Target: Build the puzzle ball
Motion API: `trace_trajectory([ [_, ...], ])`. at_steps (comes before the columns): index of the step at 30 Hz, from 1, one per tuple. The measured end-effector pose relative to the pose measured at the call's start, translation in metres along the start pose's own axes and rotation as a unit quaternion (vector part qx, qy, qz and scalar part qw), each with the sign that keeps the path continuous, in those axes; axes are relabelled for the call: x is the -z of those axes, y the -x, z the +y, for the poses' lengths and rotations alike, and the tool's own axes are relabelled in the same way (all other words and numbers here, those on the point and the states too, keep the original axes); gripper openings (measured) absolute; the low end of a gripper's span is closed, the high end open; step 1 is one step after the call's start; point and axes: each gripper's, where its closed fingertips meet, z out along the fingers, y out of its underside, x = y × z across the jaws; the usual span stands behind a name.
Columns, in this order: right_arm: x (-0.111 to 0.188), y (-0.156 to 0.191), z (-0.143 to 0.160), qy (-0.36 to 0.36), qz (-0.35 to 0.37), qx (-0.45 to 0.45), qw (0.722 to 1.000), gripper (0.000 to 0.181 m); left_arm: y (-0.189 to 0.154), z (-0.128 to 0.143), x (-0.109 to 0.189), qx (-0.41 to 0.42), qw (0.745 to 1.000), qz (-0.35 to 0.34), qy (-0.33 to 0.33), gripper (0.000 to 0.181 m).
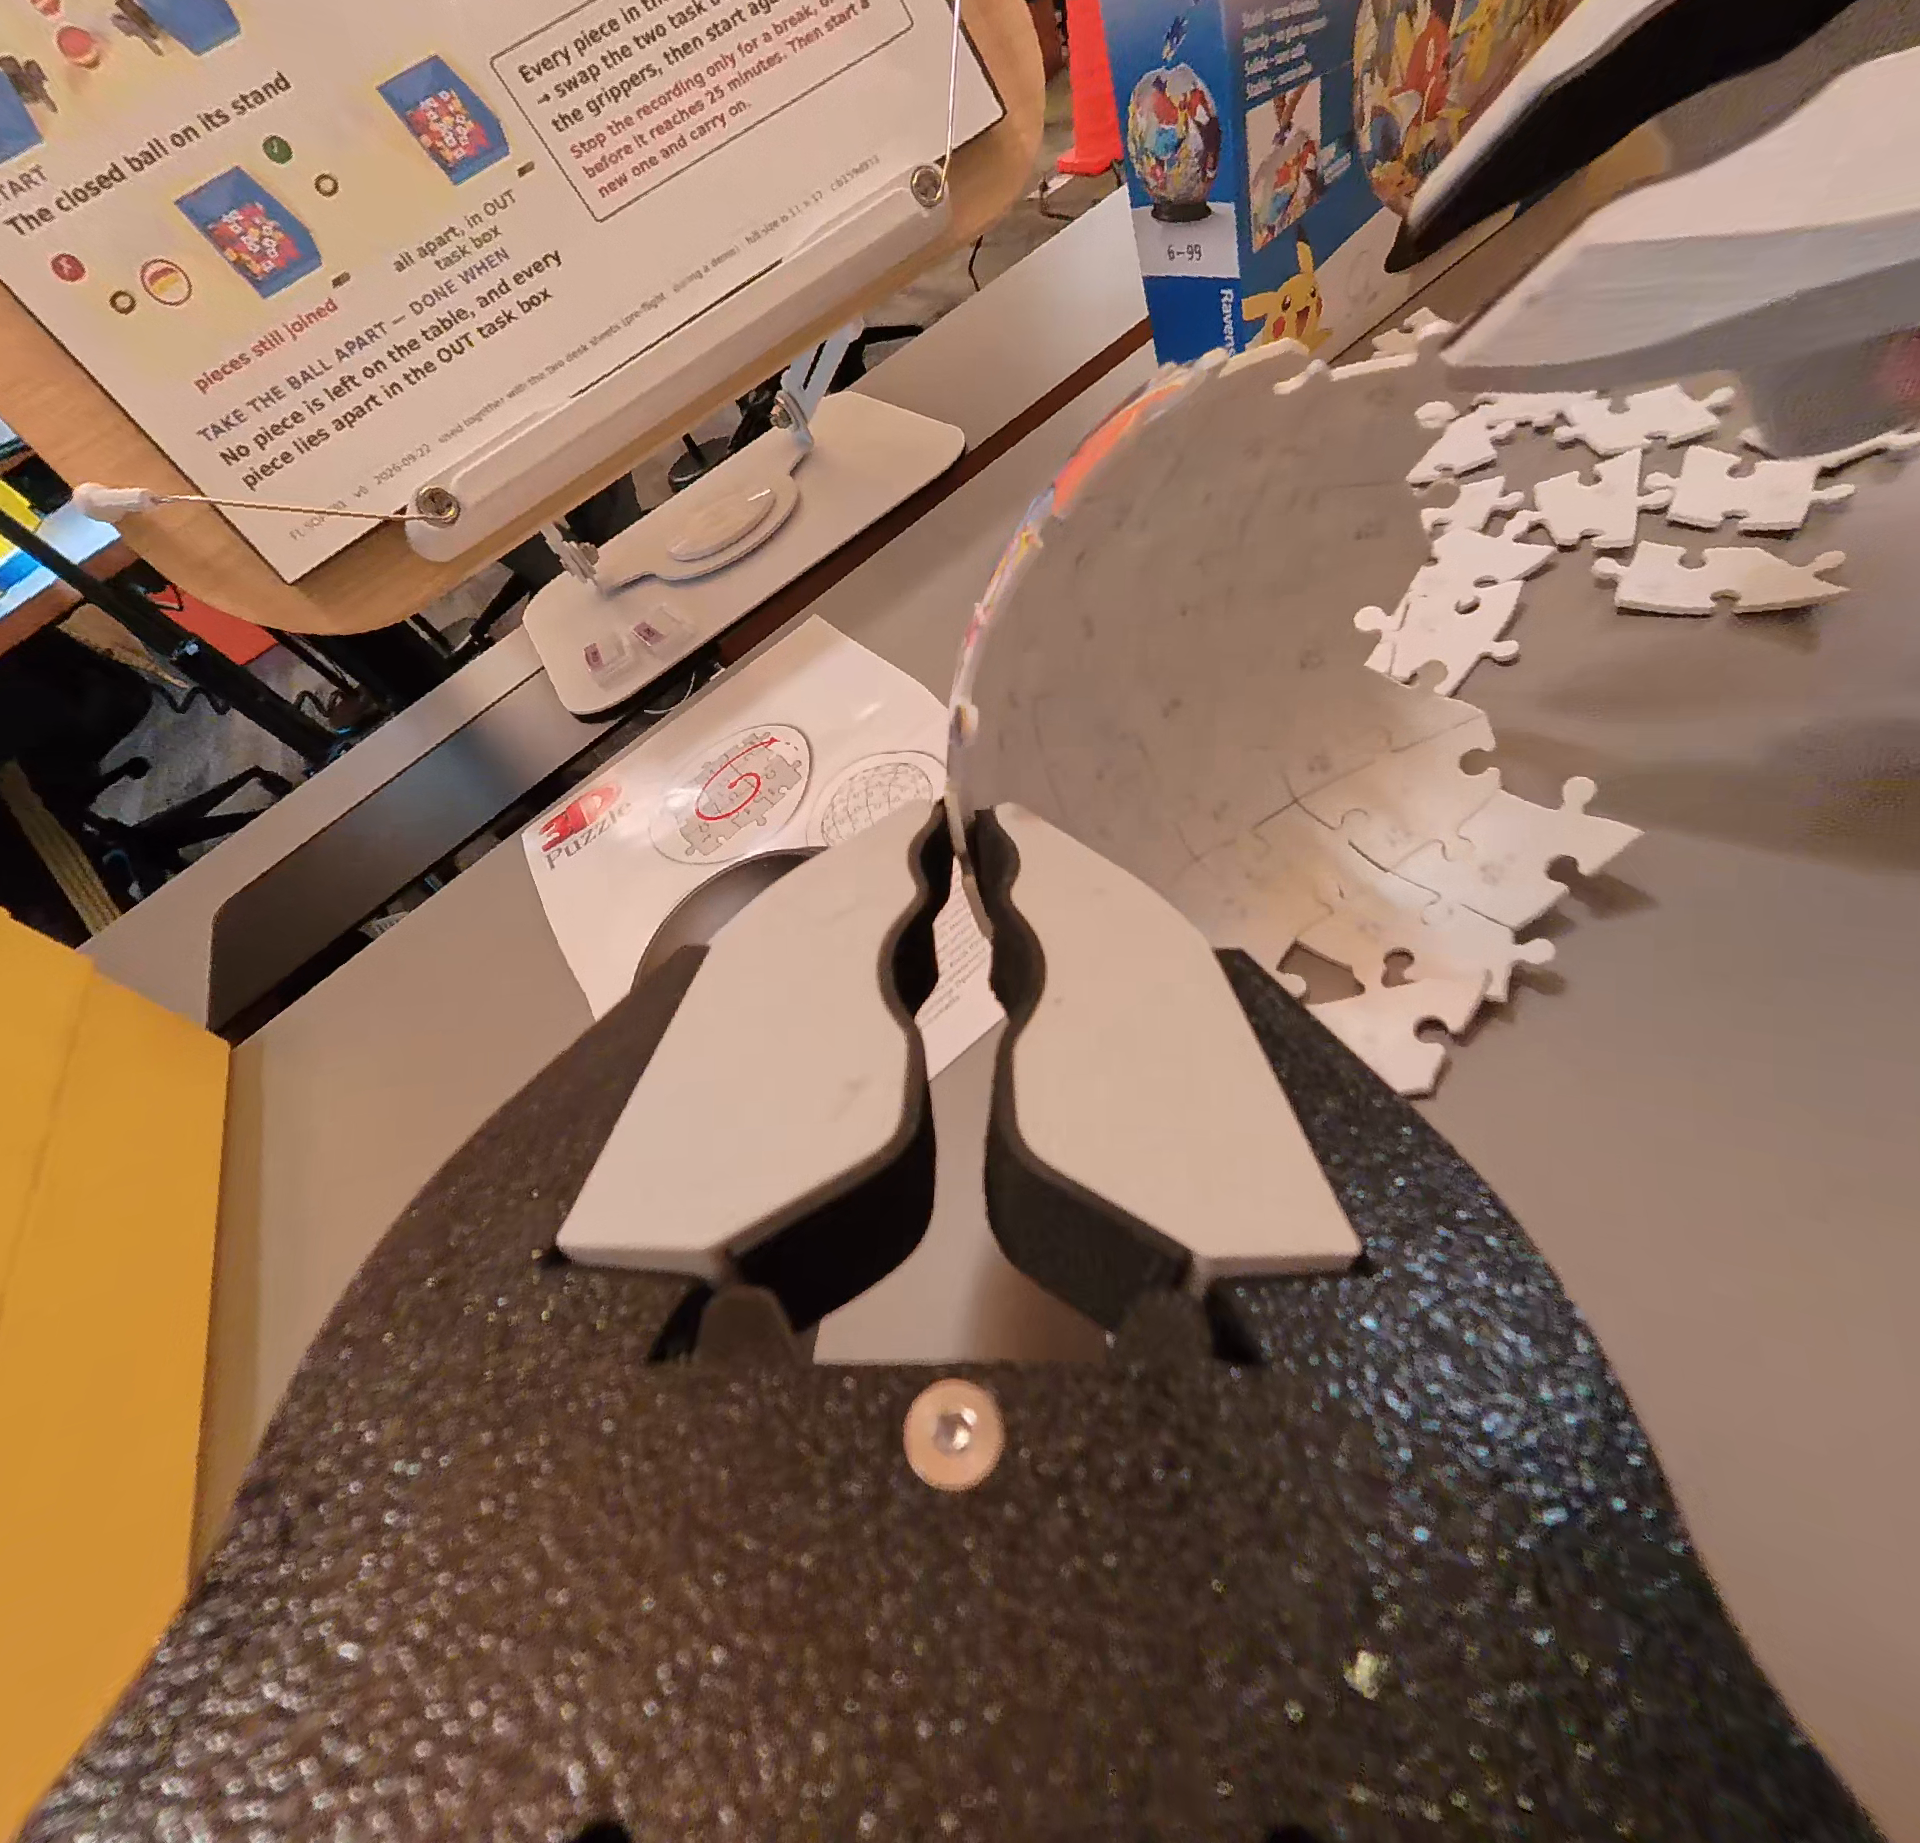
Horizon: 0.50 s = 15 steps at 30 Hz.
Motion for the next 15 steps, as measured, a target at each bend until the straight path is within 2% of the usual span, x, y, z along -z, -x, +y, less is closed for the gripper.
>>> trace_trajectory([
  [2,-0.005,0.003,-0.003,-0.022,-0.011,-0.016,1.0,0.015,0.0,-0.001,0.0,-0.004,1.0,0.002,-0.006,0.004],
  [5,-0.01,0.003,0.002,-0.014,-0.015,0.0,1.0,0.011,0.0,-0.002,0.001,-0.011,1.0,0.0,-0.009,0.004],
  [8,-0.013,0.002,0.005,-0.011,-0.015,0.014,1.0,0.015,0.0,-0.002,0.001,-0.012,1.0,0.002,-0.013,0.004],
  [15,-0.016,0.007,0.005,-0.024,0.0,0.039,0.999,0.004,0.001,-0.003,0.0,-0.016,1.0,0.004,-0.025,0.004],
])
